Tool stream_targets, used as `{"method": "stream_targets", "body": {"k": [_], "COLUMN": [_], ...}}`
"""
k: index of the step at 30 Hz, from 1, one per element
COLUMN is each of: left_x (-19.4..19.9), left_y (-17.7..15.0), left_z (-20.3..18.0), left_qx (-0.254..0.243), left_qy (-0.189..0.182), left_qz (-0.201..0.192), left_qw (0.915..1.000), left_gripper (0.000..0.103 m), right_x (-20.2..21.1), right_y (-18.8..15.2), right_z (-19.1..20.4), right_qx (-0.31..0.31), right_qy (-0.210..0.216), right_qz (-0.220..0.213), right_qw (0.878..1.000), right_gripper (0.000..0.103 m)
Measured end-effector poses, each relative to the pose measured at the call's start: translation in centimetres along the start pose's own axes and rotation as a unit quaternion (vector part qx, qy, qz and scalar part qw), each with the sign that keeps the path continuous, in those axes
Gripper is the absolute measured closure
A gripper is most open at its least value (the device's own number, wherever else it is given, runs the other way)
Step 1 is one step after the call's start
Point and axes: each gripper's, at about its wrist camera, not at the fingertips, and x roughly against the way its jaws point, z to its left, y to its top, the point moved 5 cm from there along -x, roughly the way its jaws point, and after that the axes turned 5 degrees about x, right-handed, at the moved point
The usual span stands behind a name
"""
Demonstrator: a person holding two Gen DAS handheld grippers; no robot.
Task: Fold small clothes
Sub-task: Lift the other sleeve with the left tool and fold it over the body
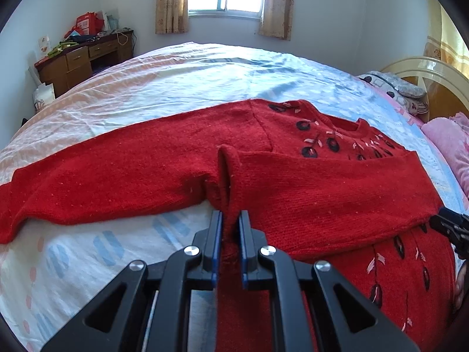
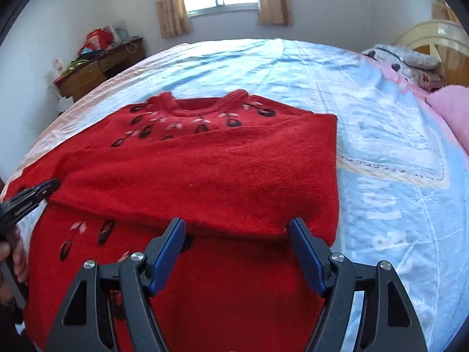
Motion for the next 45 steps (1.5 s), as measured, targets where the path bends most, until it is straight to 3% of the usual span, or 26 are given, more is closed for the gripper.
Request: {"method": "stream_targets", "body": {"k": [3, 5, 7, 9, 12, 16, 23, 27, 31, 35, 38, 42, 45], "left_x": [0.1, 0.4, 0.8, 1.3, 2.2, 3.2, 5.0, 5.9, 6.5, 7.4, 7.8, 7.2, 6.8], "left_y": [-0.1, -0.3, -0.5, -0.6, -0.7, -1.0, -1.6, -1.8, -1.8, -1.7, -1.6, -1.3, -1.3], "left_z": [-0.2, -0.1, 0.2, 0.7, 1.6, 3.3, 9.6, 15.3, 19.9, 23.8, 26.6, 29.2, 30.0], "left_qx": [-0.004, -0.004, -0.014, -0.022, -0.026, -0.023, 0.011, 0.056, 0.114, 0.188, 0.256, 0.326, 0.342], "left_qy": [0.006, 0.004, 0.006, 0.015, 0.023, 0.041, 0.092, 0.141, 0.167, 0.161, 0.128, 0.081, 0.068], "left_qz": [0.0, 0.001, 0.002, -0.004, -0.009, -0.009, -0.01, -0.007, -0.007, -0.015, -0.026, -0.036, -0.039], "left_qw": [1.0, 1.0, 0.9999, 0.9996, 0.9994, 0.9988, 0.9957, 0.9884, 0.9793, 0.9688, 0.9578, 0.9412, 0.9365], "left_gripper": [0.086, 0.082, 0.073, 0.054, 0.045, 0.044, 0.044, 0.044, 0.044, 0.044, 0.047, 0.061, 0.068], "right_x": [-0.9, -0.7, -0.5, -0.4, -0.4, -0.5, -0.5, -0.5, -0.4, -0.4, -0.4, -0.4, -0.4], "right_y": [-1.2, -1.8, -1.9, -2.2, -2.5, -2.5, -2.6, -2.7, -2.7, -2.7, -2.7, -2.7, -2.8], "right_z": [0.6, 0.7, 0.9, 1.0, 1.0, 1.0, 1.2, 1.3, 1.4, 1.4, 1.4, 1.4, 1.4], "right_qx": [0.01, 0.015, 0.019, 0.022, 0.022, 0.02, 0.025, 0.027, 0.029, 0.03, 0.03, 0.03, 0.031], "right_qy": [-0.005, -0.013, -0.023, -0.028, -0.028, -0.02, -0.021, -0.023, -0.027, -0.029, -0.031, -0.033, -0.033], "right_qz": [0.016, -0.009, -0.012, -0.015, -0.016, -0.018, -0.02, -0.02, -0.021, -0.022, -0.023, -0.023, -0.024], "right_qw": [1.0, 1.0, 0.999, 0.999, 0.999, 0.999, 0.999, 0.999, 0.999, 0.999, 0.999, 0.999, 0.999], "right_gripper": [0.029, 0.027, 0.026, 0.025, 0.023, 0.02, 0.017, 0.016, 0.016, 0.015, 0.015, 0.015, 0.015]}}
